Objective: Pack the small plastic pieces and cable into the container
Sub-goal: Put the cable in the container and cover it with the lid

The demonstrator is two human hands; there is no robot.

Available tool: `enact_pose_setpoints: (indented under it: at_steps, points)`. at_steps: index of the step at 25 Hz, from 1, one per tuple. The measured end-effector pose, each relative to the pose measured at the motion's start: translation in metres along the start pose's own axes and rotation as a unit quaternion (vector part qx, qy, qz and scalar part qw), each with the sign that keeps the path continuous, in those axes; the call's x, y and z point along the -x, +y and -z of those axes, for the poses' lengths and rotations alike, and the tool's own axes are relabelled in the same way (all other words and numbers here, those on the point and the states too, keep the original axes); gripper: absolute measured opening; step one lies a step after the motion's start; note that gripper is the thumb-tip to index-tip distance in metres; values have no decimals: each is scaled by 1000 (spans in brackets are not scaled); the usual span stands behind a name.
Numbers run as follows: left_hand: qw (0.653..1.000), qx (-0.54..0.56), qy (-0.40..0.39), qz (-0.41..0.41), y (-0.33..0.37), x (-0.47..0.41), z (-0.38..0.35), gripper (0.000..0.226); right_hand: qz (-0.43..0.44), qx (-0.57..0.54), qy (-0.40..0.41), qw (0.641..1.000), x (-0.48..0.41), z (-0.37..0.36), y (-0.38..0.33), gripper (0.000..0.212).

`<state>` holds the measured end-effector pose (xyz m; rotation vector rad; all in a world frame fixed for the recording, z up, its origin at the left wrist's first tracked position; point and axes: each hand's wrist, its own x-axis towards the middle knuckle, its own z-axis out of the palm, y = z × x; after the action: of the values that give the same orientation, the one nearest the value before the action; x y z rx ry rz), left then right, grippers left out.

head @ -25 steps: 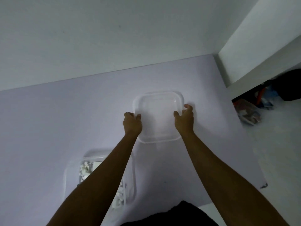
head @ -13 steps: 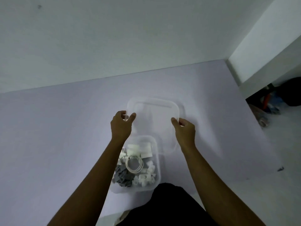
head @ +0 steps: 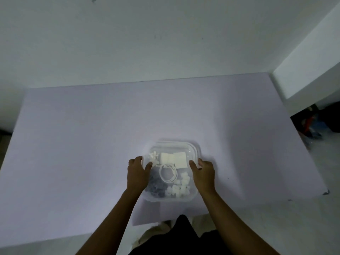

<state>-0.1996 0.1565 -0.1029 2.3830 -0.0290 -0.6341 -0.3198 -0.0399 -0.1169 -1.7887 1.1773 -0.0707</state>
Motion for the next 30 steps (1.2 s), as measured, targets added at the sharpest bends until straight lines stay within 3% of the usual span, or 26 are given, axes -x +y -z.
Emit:
enact_pose_setpoints:
  at_steps: [8, 13, 23, 30]
  points:
    - [997, -23, -62, 49, 0, -16, 4, 51, 4, 35, -26, 999, -10, -2, 9, 53]
    - [986, 9, -116, 121, 9, -24, 4, 47, -7, 56, -99, 994, -26, -1, 20, 53]
    - [996, 46, -59, 51, 110, -93, -42, 58, 18, 82, -79, 993, -149, 56, -33, 19]
    - [990, 110, -49, 78, 171, -167, -69, 50, 66, 124, -68, 988, -241, 90, -97, 47]
